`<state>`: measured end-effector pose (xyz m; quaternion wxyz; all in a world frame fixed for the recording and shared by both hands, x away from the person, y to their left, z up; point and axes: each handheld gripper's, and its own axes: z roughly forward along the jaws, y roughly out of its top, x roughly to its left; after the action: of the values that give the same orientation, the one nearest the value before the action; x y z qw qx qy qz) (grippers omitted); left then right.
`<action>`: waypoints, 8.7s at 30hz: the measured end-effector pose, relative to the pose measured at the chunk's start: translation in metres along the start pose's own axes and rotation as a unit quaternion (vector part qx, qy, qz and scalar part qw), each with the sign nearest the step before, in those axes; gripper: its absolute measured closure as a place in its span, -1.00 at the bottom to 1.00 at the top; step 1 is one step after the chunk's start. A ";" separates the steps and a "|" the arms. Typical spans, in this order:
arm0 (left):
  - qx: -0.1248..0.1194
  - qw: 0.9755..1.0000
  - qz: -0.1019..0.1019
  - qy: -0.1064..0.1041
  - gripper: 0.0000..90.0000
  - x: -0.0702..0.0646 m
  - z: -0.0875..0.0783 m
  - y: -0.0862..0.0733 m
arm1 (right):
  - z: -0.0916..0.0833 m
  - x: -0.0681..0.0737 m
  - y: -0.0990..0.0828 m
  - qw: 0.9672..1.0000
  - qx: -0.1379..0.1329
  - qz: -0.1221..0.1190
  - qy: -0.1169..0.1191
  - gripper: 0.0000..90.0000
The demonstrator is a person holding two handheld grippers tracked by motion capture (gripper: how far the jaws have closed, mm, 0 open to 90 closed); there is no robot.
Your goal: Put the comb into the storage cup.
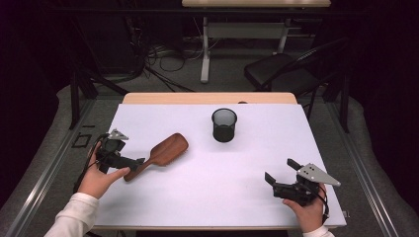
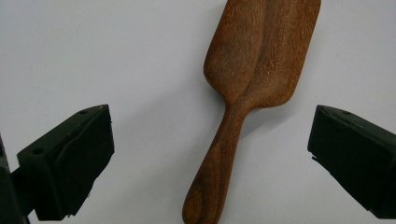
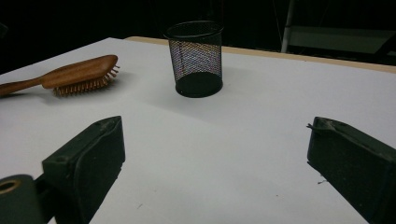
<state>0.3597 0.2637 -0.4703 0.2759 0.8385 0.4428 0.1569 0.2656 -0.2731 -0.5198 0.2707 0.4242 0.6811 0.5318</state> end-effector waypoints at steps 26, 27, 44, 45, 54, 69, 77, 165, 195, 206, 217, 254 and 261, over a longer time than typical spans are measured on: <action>0.070 0.997 0.045 0.004 -0.99 0.009 0.004 0.015 | -0.002 0.002 0.000 1.000 -0.001 -0.002 -0.001 -0.91; 0.072 0.996 0.047 0.003 -0.99 0.009 0.004 0.016 | -0.002 0.002 0.000 1.000 -0.001 -0.003 -0.001 -0.91; 0.101 0.993 0.055 -0.016 -0.98 0.004 0.007 0.023 | -0.001 0.002 -0.001 1.000 0.005 0.001 0.001 -0.90; 0.103 0.993 0.057 -0.017 -0.98 0.004 0.007 0.024 | -0.001 0.002 -0.001 1.000 0.004 -0.003 0.000 -0.90; 0.114 0.991 0.074 -0.012 -0.98 0.000 0.015 0.022 | 0.000 0.001 -0.001 1.000 0.003 -0.005 0.002 -0.90; 0.136 0.982 0.129 -0.025 -0.72 -0.016 0.033 0.021 | 0.000 0.001 -0.001 1.000 0.005 -0.004 0.003 -0.89; 0.152 0.980 0.126 -0.017 -0.65 -0.016 0.041 0.022 | 0.001 0.002 -0.001 1.000 0.008 -0.004 0.004 -0.89; 0.205 0.967 0.145 -0.041 0.32 -0.019 0.085 0.021 | 0.004 0.002 -0.003 1.000 0.021 -0.012 0.010 -0.83; 0.216 0.963 0.156 -0.045 0.60 -0.018 0.087 0.024 | 0.005 0.001 -0.004 1.000 0.023 -0.011 0.010 -0.81; 0.204 0.967 0.150 -0.041 0.61 -0.019 0.086 0.022 | 0.005 0.002 -0.005 1.000 0.025 -0.012 0.010 -0.81; 0.173 0.975 0.122 -0.061 0.61 -0.013 0.083 0.016 | 0.006 0.001 -0.005 1.000 0.027 -0.011 0.009 -0.81; 0.091 0.989 0.083 -0.083 0.60 -0.011 0.066 0.015 | 0.007 0.001 -0.006 0.999 0.030 -0.008 0.008 -0.80; 0.068 0.992 0.070 -0.084 0.60 -0.010 0.060 0.017 | 0.007 0.001 -0.006 0.999 0.030 -0.009 0.007 -0.80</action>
<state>0.3959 0.2281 -0.5079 0.2428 0.8945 0.3680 0.0742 0.2696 -0.2690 -0.5275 0.2577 0.4222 0.7022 0.5120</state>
